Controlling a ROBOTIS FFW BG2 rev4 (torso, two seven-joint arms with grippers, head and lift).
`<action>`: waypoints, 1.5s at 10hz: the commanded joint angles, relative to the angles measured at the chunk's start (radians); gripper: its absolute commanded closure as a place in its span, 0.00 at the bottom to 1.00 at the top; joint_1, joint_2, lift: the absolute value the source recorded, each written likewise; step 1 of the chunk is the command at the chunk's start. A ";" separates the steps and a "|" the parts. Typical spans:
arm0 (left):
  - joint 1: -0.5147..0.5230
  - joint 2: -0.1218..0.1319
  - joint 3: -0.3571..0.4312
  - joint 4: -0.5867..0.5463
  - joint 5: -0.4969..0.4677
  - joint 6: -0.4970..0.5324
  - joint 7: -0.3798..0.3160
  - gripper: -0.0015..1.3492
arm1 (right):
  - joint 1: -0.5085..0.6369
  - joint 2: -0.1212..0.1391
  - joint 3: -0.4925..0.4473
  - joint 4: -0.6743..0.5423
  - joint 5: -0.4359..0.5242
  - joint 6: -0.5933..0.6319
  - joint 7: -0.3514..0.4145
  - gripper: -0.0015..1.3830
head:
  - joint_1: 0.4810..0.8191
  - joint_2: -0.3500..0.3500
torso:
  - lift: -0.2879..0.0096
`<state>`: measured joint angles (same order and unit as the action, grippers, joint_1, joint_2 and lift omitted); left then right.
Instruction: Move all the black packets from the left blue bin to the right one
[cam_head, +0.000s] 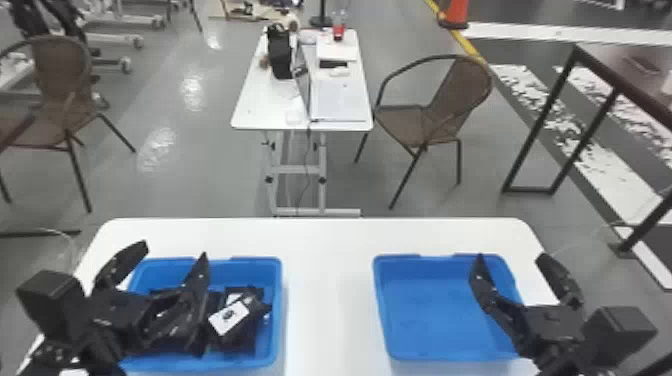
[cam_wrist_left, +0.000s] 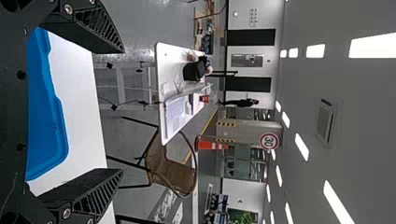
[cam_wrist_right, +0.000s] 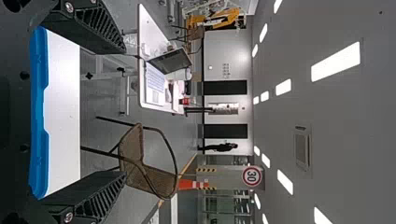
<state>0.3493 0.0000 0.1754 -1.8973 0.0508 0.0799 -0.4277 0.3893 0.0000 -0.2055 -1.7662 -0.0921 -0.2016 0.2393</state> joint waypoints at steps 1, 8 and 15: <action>-0.001 -0.003 -0.002 0.000 -0.002 0.008 0.000 0.09 | -0.001 0.001 0.000 -0.001 -0.003 0.008 0.000 0.07 | 0.63 0.39 | 0.97; -0.006 -0.003 -0.007 0.000 -0.017 0.061 -0.002 0.09 | -0.001 0.001 0.000 0.004 -0.005 0.008 0.002 0.07 | 0.63 0.39 | 0.97; -0.199 0.034 0.003 0.165 -0.252 0.388 -0.264 0.09 | -0.006 0.001 0.006 0.017 -0.021 0.008 0.000 0.07 | 0.63 0.38 | 0.97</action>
<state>0.1662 0.0326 0.1793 -1.7541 -0.1815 0.4563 -0.6900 0.3851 0.0000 -0.2010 -1.7502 -0.1129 -0.1933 0.2403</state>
